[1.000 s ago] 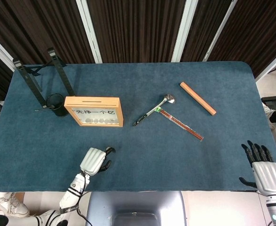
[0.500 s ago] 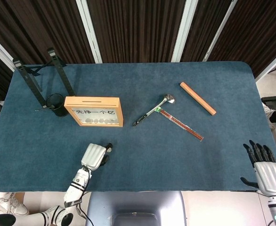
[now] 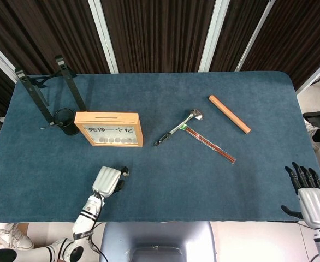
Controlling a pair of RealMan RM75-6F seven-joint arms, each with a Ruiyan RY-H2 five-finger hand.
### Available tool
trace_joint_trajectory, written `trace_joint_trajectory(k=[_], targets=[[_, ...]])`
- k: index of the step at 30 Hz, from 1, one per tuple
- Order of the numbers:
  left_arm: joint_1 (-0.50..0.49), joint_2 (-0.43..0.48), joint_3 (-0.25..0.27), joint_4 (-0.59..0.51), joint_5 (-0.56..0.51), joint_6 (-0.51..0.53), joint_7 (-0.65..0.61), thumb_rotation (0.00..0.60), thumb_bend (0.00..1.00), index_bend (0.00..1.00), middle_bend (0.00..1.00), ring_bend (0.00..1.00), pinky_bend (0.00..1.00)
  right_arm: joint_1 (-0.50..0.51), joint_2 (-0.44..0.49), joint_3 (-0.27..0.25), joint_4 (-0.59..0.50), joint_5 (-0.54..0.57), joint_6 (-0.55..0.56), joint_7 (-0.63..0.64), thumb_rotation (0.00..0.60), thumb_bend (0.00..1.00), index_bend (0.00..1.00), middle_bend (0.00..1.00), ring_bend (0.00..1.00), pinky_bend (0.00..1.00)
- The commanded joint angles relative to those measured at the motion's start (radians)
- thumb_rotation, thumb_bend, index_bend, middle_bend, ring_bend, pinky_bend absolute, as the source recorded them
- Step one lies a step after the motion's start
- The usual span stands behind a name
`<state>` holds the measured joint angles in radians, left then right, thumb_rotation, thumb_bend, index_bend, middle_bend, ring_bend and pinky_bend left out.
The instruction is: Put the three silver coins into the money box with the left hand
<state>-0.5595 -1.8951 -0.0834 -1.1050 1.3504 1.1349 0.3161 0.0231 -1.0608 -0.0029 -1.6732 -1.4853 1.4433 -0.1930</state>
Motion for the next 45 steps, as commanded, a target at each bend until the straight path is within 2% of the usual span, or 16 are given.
trace_joint_trajectory(k=[1, 38, 45], targets=[[0.0, 0.002, -0.001, 0.001, 0.005, 0.001, 0.0, 0.6, 0.39, 0.42, 1.0, 1.0, 1.0, 0.0, 0.0, 0.001, -0.001, 0.0, 0.001, 0.0, 0.6, 0.15, 0.0, 0.0, 0.0, 0.0], [-0.01, -0.024, -0.013, 0.061, 0.033, -0.005, 0.016, 0.6, 0.39, 0.4, 1.0, 1.0, 1.0, -0.012, 0.018, -0.004, -0.007, -0.022, 0.015, 0.032, 0.6, 0.15, 0.0, 0.0, 0.0, 0.0], [-0.01, -0.028, -0.014, 0.07, 0.039, 0.0, 0.017, 0.6, 0.39, 0.42, 1.0, 1.0, 1.0, -0.013, 0.019, -0.004, -0.007, -0.024, 0.018, 0.036, 0.6, 0.15, 0.0, 0.0, 0.0, 0.0]])
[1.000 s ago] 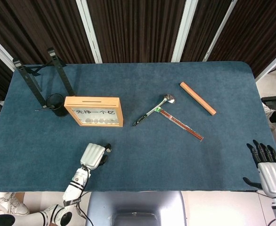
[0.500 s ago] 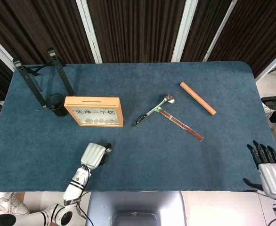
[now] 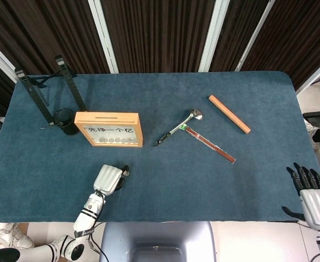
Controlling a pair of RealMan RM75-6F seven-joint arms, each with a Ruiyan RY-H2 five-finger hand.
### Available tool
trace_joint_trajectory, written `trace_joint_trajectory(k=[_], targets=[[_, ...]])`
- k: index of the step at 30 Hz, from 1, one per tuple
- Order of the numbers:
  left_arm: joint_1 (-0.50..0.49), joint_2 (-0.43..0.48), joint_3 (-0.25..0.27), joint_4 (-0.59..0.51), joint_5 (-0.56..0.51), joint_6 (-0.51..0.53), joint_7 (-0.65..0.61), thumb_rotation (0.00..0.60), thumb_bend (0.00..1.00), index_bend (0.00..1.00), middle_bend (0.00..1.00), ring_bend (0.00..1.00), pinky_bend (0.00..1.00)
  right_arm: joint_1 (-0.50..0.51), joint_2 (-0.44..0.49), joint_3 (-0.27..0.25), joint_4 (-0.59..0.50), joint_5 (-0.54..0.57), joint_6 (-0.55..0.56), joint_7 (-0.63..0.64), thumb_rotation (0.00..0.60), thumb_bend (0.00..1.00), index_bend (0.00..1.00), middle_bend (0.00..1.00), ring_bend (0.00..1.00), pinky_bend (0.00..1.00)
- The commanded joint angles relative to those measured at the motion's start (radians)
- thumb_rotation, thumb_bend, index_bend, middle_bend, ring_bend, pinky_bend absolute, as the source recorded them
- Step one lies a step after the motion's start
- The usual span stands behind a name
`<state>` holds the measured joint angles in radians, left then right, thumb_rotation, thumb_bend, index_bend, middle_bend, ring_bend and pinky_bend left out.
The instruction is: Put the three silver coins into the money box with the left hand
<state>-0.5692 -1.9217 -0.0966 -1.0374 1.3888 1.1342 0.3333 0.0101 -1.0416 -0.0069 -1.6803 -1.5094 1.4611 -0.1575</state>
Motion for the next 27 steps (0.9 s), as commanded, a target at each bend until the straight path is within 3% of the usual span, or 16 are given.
trace_joint_trajectory(k=[1, 7, 27], targets=[[-0.001, -0.003, -0.002, 0.006, 0.0, -0.001, -0.001, 0.6, 0.39, 0.43, 1.0, 1.0, 1.0, -0.001, 0.0, 0.0, 0.0, -0.001, 0.001, 0.001, 0.6, 0.15, 0.0, 0.0, 0.0, 0.0], [-0.003, -0.009, -0.006, 0.023, -0.002, -0.007, -0.008, 0.6, 0.39, 0.46, 1.0, 1.0, 1.0, -0.001, 0.0, 0.001, 0.001, 0.0, 0.001, 0.003, 0.6, 0.15, 0.0, 0.0, 0.0, 0.0], [-0.011, -0.015, -0.016, 0.029, -0.012, -0.023, 0.001, 0.6, 0.39, 0.44, 1.0, 1.0, 1.0, -0.003, 0.002, 0.004, 0.003, 0.001, 0.004, 0.01, 0.6, 0.15, 0.0, 0.0, 0.0, 0.0]])
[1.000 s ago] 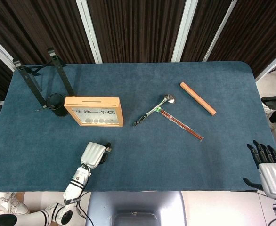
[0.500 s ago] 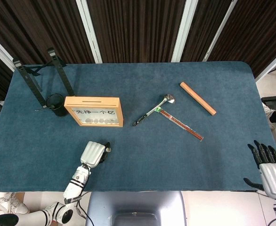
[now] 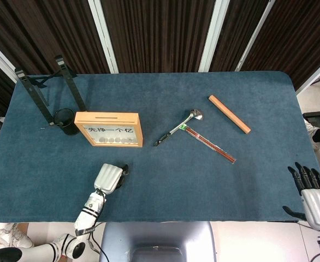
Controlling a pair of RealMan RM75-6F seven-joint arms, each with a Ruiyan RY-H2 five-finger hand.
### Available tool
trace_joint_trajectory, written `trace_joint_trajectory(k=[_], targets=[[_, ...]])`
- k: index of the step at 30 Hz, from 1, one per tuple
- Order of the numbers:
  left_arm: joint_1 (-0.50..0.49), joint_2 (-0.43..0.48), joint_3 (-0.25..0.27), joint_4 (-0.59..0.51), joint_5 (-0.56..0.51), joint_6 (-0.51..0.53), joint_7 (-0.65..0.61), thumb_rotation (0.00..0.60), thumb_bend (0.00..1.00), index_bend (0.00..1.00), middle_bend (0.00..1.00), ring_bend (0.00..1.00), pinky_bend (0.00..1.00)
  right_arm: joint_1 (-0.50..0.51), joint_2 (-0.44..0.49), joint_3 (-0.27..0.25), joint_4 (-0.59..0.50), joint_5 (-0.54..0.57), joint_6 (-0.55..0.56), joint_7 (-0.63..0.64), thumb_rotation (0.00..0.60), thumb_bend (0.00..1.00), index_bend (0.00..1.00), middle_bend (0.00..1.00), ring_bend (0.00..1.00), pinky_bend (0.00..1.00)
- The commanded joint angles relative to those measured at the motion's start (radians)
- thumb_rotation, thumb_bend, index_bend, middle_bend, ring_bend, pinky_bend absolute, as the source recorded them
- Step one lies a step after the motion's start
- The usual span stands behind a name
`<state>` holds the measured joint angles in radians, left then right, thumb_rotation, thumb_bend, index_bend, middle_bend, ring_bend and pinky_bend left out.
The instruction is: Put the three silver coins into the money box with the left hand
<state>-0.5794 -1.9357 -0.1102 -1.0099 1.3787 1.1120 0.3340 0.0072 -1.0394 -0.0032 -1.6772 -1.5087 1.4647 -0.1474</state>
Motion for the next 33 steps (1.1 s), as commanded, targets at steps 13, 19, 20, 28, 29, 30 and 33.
trace_joint_trajectory(k=[13, 19, 20, 28, 29, 30, 33], targets=[[-0.004, -0.014, -0.007, 0.036, 0.015, 0.023, -0.039, 0.6, 0.39, 0.54, 1.0, 1.0, 1.0, 0.001, -0.001, 0.002, 0.001, 0.007, -0.006, -0.005, 0.6, 0.15, 0.0, 0.0, 0.0, 0.0], [-0.004, -0.011, -0.003, 0.039, 0.023, 0.029, -0.04, 0.6, 0.38, 0.52, 1.0, 1.0, 1.0, 0.001, -0.001, 0.002, 0.0, 0.008, -0.008, -0.007, 0.6, 0.15, 0.0, 0.0, 0.0, 0.0], [-0.004, -0.01, -0.002, 0.038, 0.025, 0.031, -0.04, 0.6, 0.38, 0.52, 1.0, 1.0, 1.0, 0.002, -0.001, 0.002, -0.001, 0.009, -0.008, -0.007, 0.6, 0.15, 0.0, 0.0, 0.0, 0.0], [-0.005, -0.006, -0.004, 0.035, 0.032, 0.042, -0.039, 0.6, 0.39, 0.53, 1.0, 1.0, 1.0, 0.003, -0.001, 0.002, -0.001, 0.011, -0.011, -0.008, 0.6, 0.15, 0.0, 0.0, 0.0, 0.0], [-0.005, -0.006, -0.005, 0.036, 0.032, 0.043, -0.038, 0.6, 0.39, 0.54, 1.0, 1.0, 1.0, 0.003, -0.001, 0.002, -0.002, 0.01, -0.011, -0.008, 0.6, 0.15, 0.0, 0.0, 0.0, 0.0], [-0.004, -0.007, -0.004, 0.038, 0.032, 0.044, -0.038, 0.6, 0.4, 0.54, 1.0, 1.0, 1.0, 0.002, -0.001, 0.002, -0.002, 0.01, -0.01, -0.008, 0.6, 0.15, 0.0, 0.0, 0.0, 0.0], [-0.004, -0.01, -0.005, 0.044, 0.032, 0.044, -0.041, 0.6, 0.41, 0.57, 1.0, 1.0, 1.0, 0.003, -0.001, 0.002, -0.002, 0.01, -0.012, -0.01, 0.6, 0.15, 0.0, 0.0, 0.0, 0.0]])
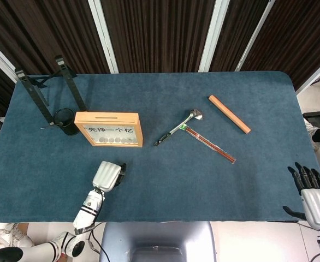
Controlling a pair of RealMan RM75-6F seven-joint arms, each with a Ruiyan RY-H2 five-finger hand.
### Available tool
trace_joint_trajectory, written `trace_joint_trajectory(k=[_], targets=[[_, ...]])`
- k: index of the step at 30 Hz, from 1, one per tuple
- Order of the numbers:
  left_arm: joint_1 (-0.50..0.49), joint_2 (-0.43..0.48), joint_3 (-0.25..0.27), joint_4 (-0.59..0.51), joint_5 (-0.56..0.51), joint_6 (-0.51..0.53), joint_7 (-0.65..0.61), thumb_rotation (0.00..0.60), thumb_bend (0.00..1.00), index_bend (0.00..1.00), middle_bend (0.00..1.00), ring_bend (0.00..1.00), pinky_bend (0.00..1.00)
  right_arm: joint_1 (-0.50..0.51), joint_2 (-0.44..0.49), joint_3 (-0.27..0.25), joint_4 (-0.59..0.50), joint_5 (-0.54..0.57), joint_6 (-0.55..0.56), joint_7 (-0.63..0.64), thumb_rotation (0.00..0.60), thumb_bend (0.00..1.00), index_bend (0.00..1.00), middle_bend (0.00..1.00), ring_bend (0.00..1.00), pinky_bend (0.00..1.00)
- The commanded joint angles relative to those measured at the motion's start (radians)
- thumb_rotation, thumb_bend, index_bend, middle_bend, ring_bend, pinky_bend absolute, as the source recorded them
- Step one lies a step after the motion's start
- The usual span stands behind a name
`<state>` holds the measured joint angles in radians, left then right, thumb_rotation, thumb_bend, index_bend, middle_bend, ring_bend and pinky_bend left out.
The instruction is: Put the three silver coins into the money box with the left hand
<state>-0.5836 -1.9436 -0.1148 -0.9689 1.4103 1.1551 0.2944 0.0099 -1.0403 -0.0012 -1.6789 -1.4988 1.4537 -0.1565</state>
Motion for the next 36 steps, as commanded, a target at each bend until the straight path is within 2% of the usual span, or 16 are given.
trace_joint_trajectory(k=[1, 12, 16, 19, 23, 25, 28, 31, 32, 34, 36], targets=[[0.0, -0.003, 0.0, 0.006, 0.002, 0.002, -0.002, 0.6, 0.41, 0.58, 1.0, 1.0, 1.0, 0.0, 0.0, 0.0, 0.0, 0.0, -0.001, -0.001, 0.6, 0.15, 0.0, 0.0, 0.0, 0.0], [0.001, 0.013, -0.002, -0.002, 0.011, 0.019, -0.003, 0.6, 0.47, 0.65, 1.0, 1.0, 1.0, -0.001, 0.0, -0.001, 0.001, -0.002, 0.002, 0.001, 0.6, 0.15, 0.0, 0.0, 0.0, 0.0], [0.004, 0.101, -0.008, -0.106, 0.035, 0.054, 0.009, 0.6, 0.49, 0.65, 1.0, 1.0, 1.0, -0.001, 0.001, -0.001, 0.001, -0.004, 0.004, 0.004, 0.6, 0.15, 0.0, 0.0, 0.0, 0.0], [0.009, 0.223, -0.032, -0.266, 0.049, 0.092, 0.033, 0.6, 0.5, 0.65, 1.0, 1.0, 1.0, 0.0, 0.002, -0.001, 0.001, -0.004, 0.0, 0.006, 0.6, 0.15, 0.0, 0.0, 0.0, 0.0], [0.024, 0.448, -0.09, -0.574, -0.007, 0.081, 0.082, 0.6, 0.5, 0.64, 1.0, 1.0, 1.0, 0.002, 0.0, -0.002, 0.0, -0.008, 0.0, 0.003, 0.6, 0.15, 0.0, 0.0, 0.0, 0.0], [0.027, 0.538, -0.127, -0.687, -0.05, 0.072, 0.112, 0.6, 0.5, 0.64, 1.0, 1.0, 1.0, 0.004, -0.002, -0.002, -0.001, -0.007, -0.005, -0.001, 0.6, 0.15, 0.0, 0.0, 0.0, 0.0], [0.022, 0.669, -0.208, -0.848, -0.171, 0.043, 0.135, 0.6, 0.5, 0.63, 1.0, 1.0, 1.0, 0.011, -0.007, -0.002, -0.003, -0.006, -0.017, -0.012, 0.6, 0.15, 0.0, 0.0, 0.0, 0.0], [0.016, 0.704, -0.235, -0.886, -0.218, 0.03, 0.138, 0.6, 0.5, 0.63, 1.0, 1.0, 1.0, 0.013, -0.009, -0.001, -0.004, -0.004, -0.021, -0.015, 0.6, 0.15, 0.0, 0.0, 0.0, 0.0], [0.009, 0.728, -0.259, -0.907, -0.255, 0.022, 0.139, 0.6, 0.5, 0.63, 1.0, 1.0, 1.0, 0.014, -0.01, -0.001, -0.005, -0.003, -0.023, -0.018, 0.6, 0.15, 0.0, 0.0, 0.0, 0.0], [-0.026, 0.787, -0.34, -0.944, -0.386, -0.015, 0.136, 0.6, 0.5, 0.63, 1.0, 1.0, 1.0, 0.018, -0.012, 0.001, -0.005, 0.002, -0.029, -0.023, 0.6, 0.15, 0.0, 0.0, 0.0, 0.0], [-0.07, 0.832, -0.389, -0.965, -0.528, -0.074, 0.144, 0.6, 0.5, 0.62, 1.0, 1.0, 1.0, 0.019, -0.013, 0.003, -0.006, 0.009, -0.032, -0.025, 0.6, 0.15, 0.0, 0.0, 0.0, 0.0]])
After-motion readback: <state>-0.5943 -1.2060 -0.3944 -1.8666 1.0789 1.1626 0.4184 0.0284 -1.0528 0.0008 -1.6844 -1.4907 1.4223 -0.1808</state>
